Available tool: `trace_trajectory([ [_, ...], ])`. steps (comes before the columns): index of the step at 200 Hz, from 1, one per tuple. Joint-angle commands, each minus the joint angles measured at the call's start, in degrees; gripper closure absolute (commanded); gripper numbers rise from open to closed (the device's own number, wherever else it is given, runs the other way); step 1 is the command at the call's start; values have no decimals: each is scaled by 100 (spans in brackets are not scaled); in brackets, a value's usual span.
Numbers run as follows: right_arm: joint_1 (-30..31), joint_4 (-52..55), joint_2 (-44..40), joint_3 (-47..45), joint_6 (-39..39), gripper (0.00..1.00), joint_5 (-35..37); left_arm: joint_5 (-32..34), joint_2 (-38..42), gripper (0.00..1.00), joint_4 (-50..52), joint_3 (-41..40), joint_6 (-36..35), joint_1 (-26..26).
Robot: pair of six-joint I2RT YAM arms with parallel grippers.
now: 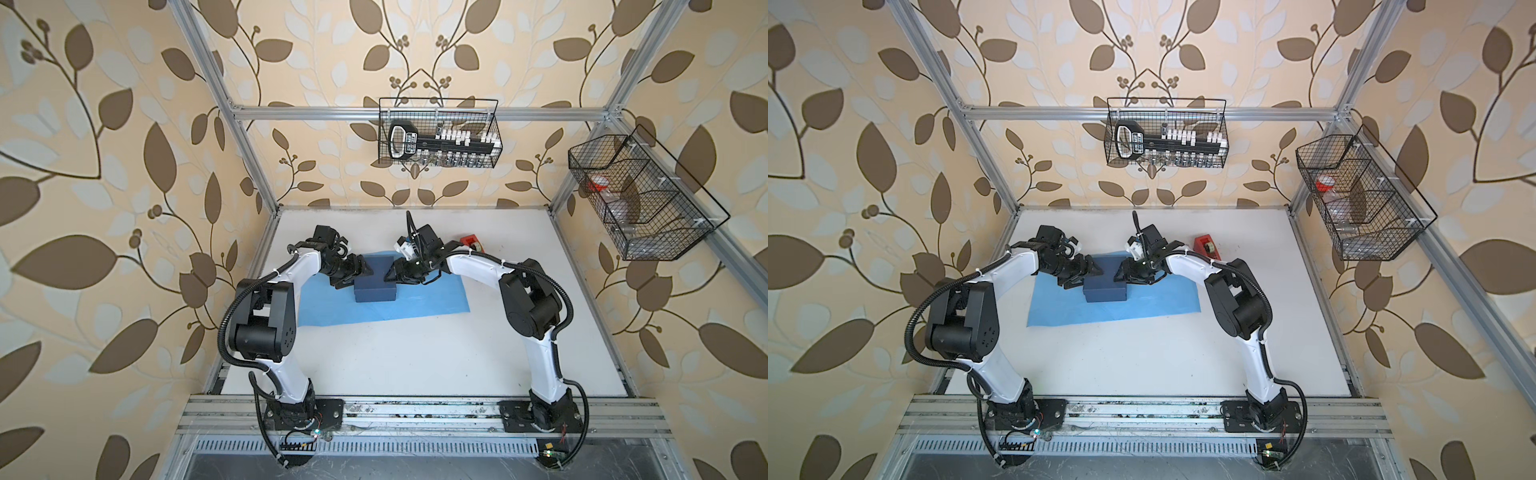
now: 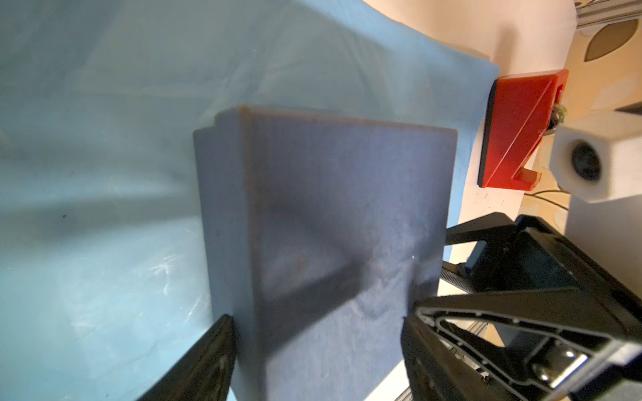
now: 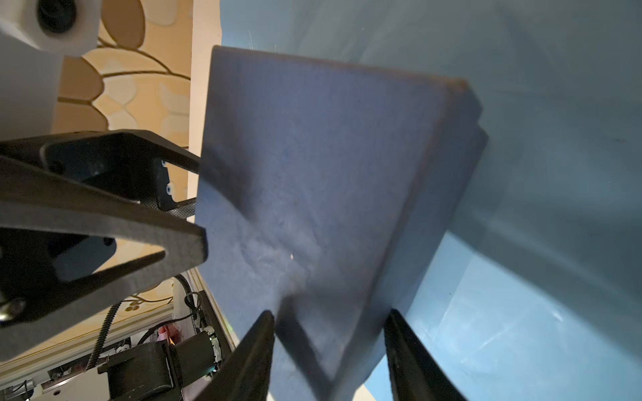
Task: Wrap a gift box in wrapping paper
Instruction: Place the gift box on the wrapping paper.
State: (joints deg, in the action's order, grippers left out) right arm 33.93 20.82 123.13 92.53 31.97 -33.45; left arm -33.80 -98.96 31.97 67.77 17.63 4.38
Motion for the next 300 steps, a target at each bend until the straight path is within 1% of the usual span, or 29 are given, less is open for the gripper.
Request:
trace_trajectory([
  [1,86,-26,156,306,-109,49,-171,-37,-51,24,20,141,-249,-3],
  [34,80,122,324,490,-205,49,-127,-1,-218,24,83,167,-236,-65],
  [67,88,177,395,582,-226,49,-122,-56,-76,25,-3,37,-80,-69],
  [110,82,203,440,549,-228,49,-101,93,-145,25,37,44,-175,-122],
  [154,24,201,448,503,-242,46,-42,-83,-142,25,-29,-31,26,-131],
  [167,-19,203,405,494,-234,45,-38,-45,-96,22,17,-25,17,-131],
  [199,-173,304,69,389,-347,44,-77,290,217,11,273,86,-71,-205],
  [228,-418,160,-391,-217,-420,43,-70,383,461,6,350,140,-76,-448],
  [233,-469,96,-451,-358,-420,43,-60,392,479,2,354,149,-92,-482],
  [238,-521,30,-504,-503,-419,43,-51,396,483,1,354,162,-110,-511],
  [256,-677,-182,-537,-941,-397,47,-18,440,490,1,369,180,-164,-569],
  [275,-756,-344,-469,-1333,-460,56,44,423,463,1,376,211,-231,-570],
  [300,-856,-650,-436,-1864,-425,76,-46,286,412,1,389,251,-308,-570],
])
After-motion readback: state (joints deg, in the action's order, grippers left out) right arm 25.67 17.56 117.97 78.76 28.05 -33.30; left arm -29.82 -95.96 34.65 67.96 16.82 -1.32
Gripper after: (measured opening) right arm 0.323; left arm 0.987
